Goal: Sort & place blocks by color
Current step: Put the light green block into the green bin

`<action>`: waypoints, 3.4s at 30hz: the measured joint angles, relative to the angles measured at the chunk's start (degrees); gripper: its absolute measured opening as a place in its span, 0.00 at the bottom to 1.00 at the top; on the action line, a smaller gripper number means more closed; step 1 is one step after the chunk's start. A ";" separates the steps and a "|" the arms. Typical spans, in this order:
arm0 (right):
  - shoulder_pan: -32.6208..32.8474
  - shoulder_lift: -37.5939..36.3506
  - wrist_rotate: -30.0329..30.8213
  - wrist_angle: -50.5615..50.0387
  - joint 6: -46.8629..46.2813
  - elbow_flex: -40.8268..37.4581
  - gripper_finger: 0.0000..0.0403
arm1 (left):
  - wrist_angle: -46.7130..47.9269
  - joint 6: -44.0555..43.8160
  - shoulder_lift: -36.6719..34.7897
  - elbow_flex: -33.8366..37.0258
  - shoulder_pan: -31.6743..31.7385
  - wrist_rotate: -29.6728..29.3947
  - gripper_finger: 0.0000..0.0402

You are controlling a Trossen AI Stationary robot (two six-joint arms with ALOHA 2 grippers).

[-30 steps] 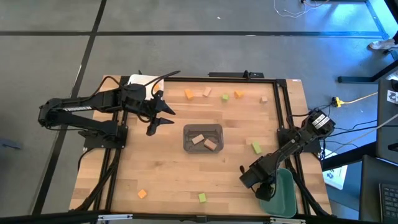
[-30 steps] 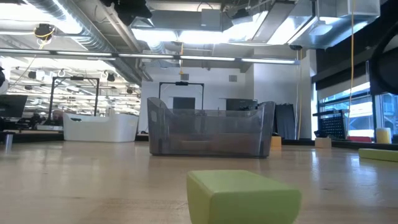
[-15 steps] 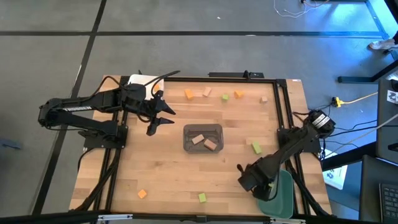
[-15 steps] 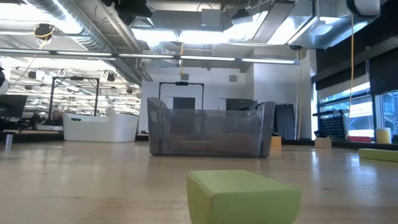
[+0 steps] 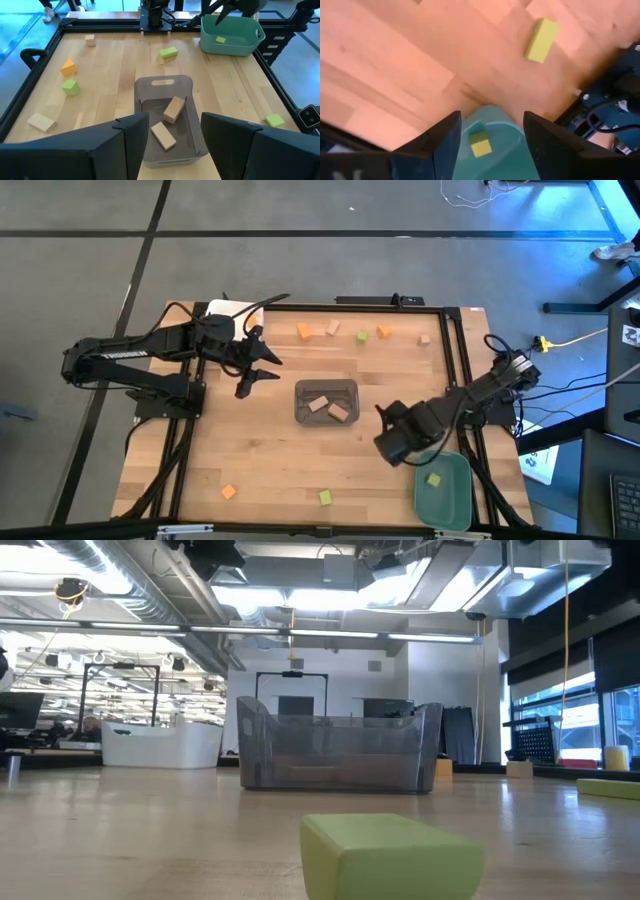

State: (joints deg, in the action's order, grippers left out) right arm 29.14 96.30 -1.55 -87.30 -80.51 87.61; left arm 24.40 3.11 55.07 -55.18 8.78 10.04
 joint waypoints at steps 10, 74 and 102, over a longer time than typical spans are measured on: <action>-10.69 -0.51 -0.91 -1.53 4.93 -12.56 0.53 | 0.15 0.00 0.00 0.00 -0.02 0.11 0.43; -21.26 -0.24 -6.96 13.67 28.23 -15.94 0.31 | 0.92 1.99 0.00 0.00 0.00 1.57 0.43; 18.17 -0.22 -19.73 21.13 -57.01 -8.41 0.31 | 0.54 7.67 0.00 0.00 0.00 0.32 0.43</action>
State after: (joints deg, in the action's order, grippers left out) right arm 47.31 96.07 -21.28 -66.18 -137.52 79.21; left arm 24.94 10.79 55.07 -55.18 8.77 10.37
